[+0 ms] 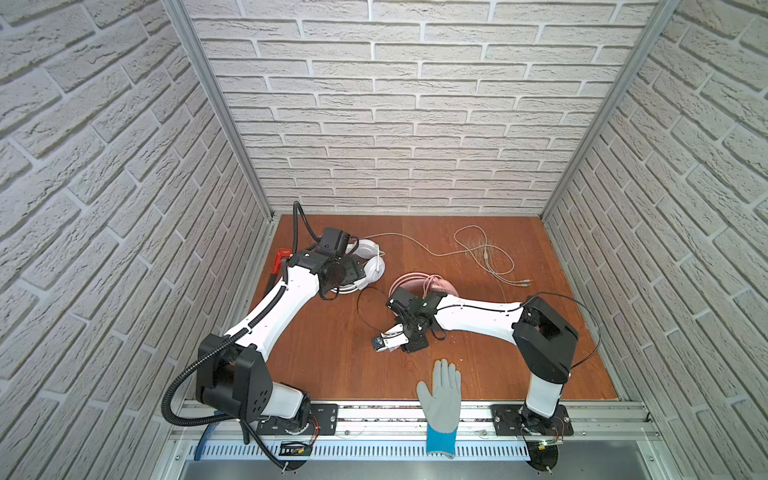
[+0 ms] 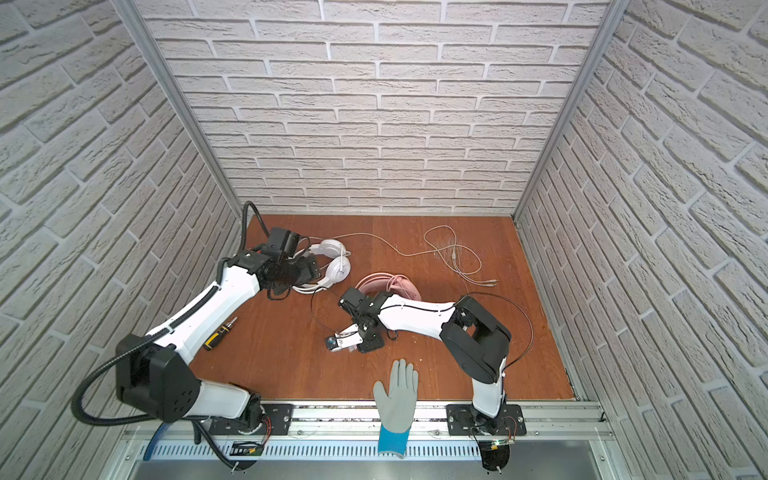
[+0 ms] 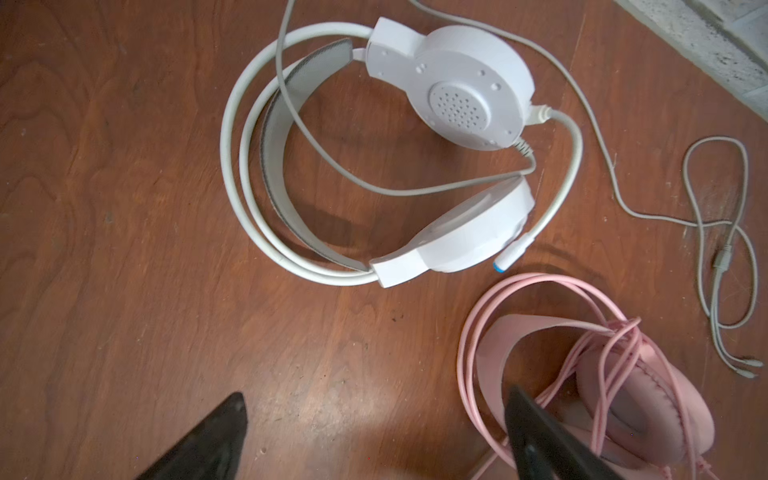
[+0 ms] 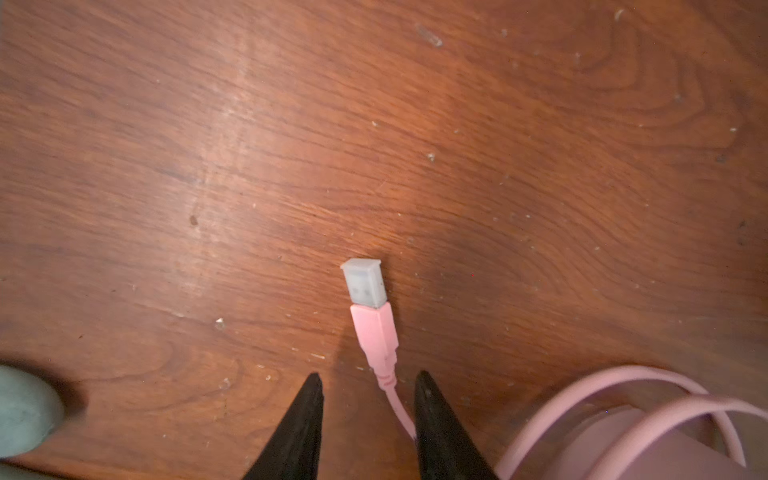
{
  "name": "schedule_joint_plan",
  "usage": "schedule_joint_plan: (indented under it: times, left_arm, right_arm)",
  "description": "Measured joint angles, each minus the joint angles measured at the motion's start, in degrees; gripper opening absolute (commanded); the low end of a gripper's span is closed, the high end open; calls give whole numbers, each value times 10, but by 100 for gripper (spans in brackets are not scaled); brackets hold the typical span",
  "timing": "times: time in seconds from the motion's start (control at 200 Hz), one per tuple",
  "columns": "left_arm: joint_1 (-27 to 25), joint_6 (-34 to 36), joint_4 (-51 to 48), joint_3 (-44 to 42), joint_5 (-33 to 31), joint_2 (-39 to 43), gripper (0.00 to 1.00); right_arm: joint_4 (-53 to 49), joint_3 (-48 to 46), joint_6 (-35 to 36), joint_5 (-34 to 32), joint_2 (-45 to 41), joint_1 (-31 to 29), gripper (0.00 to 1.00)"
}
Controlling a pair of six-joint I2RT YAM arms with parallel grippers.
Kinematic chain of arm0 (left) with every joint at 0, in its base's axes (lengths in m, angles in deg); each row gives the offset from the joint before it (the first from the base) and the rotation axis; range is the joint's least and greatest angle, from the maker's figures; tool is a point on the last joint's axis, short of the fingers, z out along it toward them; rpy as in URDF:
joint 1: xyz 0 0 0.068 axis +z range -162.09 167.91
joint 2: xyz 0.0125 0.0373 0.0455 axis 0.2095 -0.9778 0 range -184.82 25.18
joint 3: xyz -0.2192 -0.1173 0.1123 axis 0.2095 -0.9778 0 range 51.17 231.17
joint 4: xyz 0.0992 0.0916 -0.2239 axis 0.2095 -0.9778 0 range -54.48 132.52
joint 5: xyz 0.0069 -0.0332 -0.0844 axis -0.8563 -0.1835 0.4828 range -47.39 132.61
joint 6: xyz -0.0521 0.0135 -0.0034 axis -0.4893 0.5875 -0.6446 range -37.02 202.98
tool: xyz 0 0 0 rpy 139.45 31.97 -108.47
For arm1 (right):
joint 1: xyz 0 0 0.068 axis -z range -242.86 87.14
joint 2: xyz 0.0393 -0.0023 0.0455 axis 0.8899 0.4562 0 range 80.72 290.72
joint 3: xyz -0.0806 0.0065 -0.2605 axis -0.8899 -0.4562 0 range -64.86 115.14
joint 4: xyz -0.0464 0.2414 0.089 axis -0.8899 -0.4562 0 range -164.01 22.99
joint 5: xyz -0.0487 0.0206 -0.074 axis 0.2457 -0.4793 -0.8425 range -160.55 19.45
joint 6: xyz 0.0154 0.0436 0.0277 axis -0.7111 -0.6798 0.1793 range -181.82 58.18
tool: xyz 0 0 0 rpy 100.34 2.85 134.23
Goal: Wrap the headphones
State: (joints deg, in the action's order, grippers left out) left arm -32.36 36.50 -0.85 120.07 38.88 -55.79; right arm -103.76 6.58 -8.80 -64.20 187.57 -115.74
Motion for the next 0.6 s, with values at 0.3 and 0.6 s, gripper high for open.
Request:
schedule_joint_plan:
  times: [0.3, 0.6]
  left_arm:
    - [3, 4, 1, -8, 3, 0, 97]
    - [4, 4, 1, -9, 4, 1, 97]
  right_arm:
    - [-9, 23, -2, -3, 43, -9, 35]
    - [-26, 34, -4, -6, 51, -12, 14]
